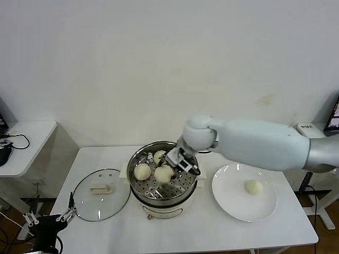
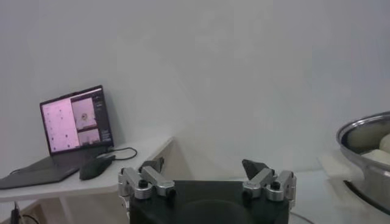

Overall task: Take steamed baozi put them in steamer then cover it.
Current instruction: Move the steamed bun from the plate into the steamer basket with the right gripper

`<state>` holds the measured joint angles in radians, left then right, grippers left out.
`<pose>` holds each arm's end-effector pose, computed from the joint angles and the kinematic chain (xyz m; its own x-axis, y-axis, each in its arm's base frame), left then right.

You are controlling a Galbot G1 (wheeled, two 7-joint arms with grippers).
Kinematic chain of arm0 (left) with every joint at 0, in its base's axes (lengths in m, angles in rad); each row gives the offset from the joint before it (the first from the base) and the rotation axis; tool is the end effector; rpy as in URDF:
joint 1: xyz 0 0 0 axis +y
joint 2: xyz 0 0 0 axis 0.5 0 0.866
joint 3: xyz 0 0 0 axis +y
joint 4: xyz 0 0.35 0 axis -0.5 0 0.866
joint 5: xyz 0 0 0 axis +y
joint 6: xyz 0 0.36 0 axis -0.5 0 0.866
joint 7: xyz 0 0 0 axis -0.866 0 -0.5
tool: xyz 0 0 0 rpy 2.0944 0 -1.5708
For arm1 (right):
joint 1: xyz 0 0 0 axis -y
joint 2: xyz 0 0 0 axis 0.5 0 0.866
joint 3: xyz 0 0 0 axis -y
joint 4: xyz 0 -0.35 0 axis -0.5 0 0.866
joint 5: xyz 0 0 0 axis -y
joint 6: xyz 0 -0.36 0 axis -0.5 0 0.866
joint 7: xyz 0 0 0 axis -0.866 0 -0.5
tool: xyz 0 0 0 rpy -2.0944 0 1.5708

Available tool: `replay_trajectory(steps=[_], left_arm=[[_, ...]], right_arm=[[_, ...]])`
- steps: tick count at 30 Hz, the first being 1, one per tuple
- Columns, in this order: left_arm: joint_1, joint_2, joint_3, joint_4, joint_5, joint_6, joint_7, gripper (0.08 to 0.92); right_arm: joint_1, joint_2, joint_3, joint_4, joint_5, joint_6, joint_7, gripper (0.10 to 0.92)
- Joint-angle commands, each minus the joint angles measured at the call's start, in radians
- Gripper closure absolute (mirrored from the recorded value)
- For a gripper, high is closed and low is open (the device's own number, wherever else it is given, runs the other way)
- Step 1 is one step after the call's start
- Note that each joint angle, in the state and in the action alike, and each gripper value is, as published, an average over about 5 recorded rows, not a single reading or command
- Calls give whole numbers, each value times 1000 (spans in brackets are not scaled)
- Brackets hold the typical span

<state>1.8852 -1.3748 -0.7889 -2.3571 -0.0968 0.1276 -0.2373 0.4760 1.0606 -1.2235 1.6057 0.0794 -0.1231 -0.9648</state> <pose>0.1044 0.0840 -0.2362 -0.9505 -0.2991 0.0845 -0.2696 0.9287 0.2546 0.4639 0.1443 -0.0853 -0.1442 -0.3667 0.9191 -0.5634 -0.7332 -0.3809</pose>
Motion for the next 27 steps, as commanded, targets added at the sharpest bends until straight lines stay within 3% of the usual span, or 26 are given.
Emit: replay_trajectory(steps=[1, 11, 21, 27], left_arm=[[-1, -1, -7, 6, -3, -3, -1, 177], [-6, 0, -6, 9, -5, -4, -2, 177], [-5, 0, -5, 8, -8, -5, -1, 177], [-9, 1, 4, 8, -6, -4, 0, 177]], right_arm=[[-2, 97, -71, -43, -126, 185, -8, 406], [-13, 95, -76, -47, -187, 255, -15, 406], [-7, 90, -74, -26, -153, 256, -5, 406], [25, 64, -27, -31, -121, 260, 3, 315]])
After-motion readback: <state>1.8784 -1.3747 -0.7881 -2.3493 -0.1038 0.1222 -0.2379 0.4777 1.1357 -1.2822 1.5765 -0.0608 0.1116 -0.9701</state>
